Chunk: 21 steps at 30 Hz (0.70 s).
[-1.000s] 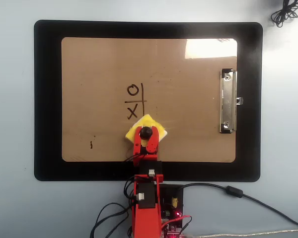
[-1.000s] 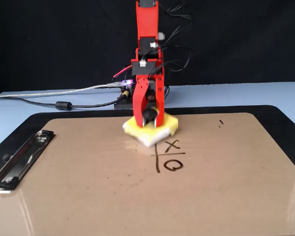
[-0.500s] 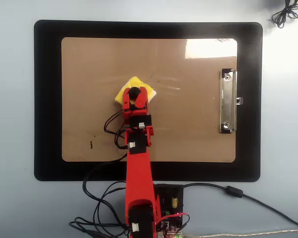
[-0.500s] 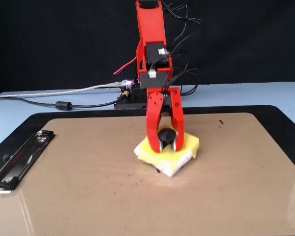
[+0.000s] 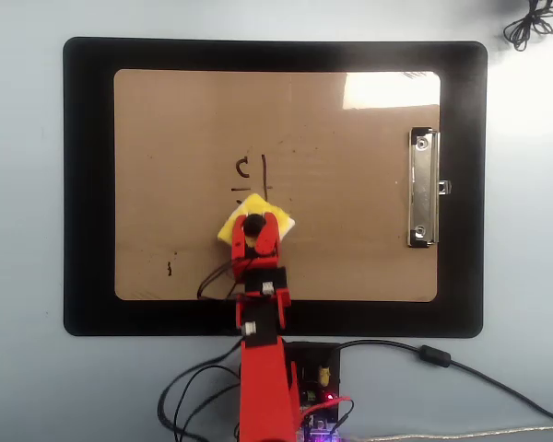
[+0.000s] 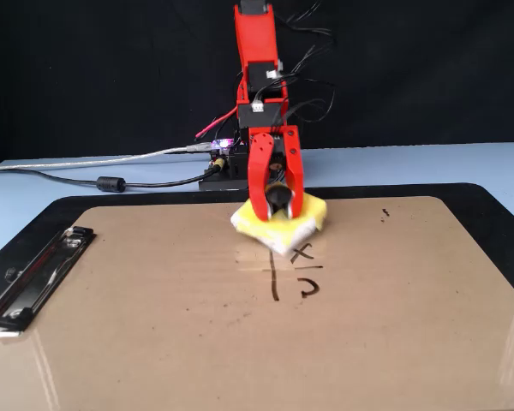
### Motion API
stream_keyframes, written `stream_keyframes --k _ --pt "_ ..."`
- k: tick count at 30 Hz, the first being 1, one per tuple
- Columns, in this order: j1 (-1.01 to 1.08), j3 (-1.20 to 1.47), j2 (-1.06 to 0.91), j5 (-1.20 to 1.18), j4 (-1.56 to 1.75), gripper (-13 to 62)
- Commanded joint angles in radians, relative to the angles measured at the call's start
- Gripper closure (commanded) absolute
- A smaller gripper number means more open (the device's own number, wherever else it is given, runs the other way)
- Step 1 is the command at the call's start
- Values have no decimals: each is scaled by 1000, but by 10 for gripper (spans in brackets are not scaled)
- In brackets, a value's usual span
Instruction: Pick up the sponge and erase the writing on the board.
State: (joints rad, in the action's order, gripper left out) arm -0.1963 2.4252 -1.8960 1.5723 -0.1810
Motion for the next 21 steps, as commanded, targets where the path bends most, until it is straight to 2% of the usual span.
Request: stream_keyframes --k 1,4,7,8,15,18,20,21 --pt "0 -141 169 21 37 574" --pt "29 -405 430 23 31 574" --pt "67 -489 476 25 -18 574" --pt "81 -456 448 25 -64 574" --pt "123 81 -314 20 -293 574" --pt "140 137 -339 17 -281 574" --pt "144 78 -238 17 -232 574" --pt "150 18 -123 18 -184 574"
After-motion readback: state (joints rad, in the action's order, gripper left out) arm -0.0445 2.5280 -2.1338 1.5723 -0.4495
